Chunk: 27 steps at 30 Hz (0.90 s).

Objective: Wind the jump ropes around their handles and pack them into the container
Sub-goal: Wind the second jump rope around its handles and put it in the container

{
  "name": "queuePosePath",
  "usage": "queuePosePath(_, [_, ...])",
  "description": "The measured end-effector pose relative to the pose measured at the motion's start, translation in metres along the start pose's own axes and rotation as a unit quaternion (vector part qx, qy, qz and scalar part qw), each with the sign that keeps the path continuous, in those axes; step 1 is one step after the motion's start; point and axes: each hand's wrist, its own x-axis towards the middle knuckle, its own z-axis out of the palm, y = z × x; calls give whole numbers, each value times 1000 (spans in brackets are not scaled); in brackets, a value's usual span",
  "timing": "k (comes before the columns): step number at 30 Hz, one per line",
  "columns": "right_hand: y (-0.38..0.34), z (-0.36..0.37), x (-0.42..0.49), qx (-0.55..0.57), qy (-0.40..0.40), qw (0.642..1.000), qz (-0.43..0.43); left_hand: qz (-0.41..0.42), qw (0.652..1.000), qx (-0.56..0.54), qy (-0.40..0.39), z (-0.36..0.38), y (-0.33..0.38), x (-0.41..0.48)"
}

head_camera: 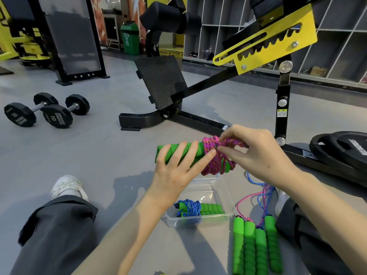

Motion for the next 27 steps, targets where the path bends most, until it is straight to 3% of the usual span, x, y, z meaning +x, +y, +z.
queuePosePath(5, [9,-2,6,50,-19,996,73,7,999,-19,24,-1,2,4])
queuePosePath(14, [19,-5,3,89,-68,988,109,0,999,-33,-17,-7,12,2])
queuePosePath(23, [25,1,9,217,-15,954,207,7,999,-45,-13,-13,11,6])
queuePosePath(27, [27,7,6,110,33,982,148,23,998,-43,-29,-11,11,1])
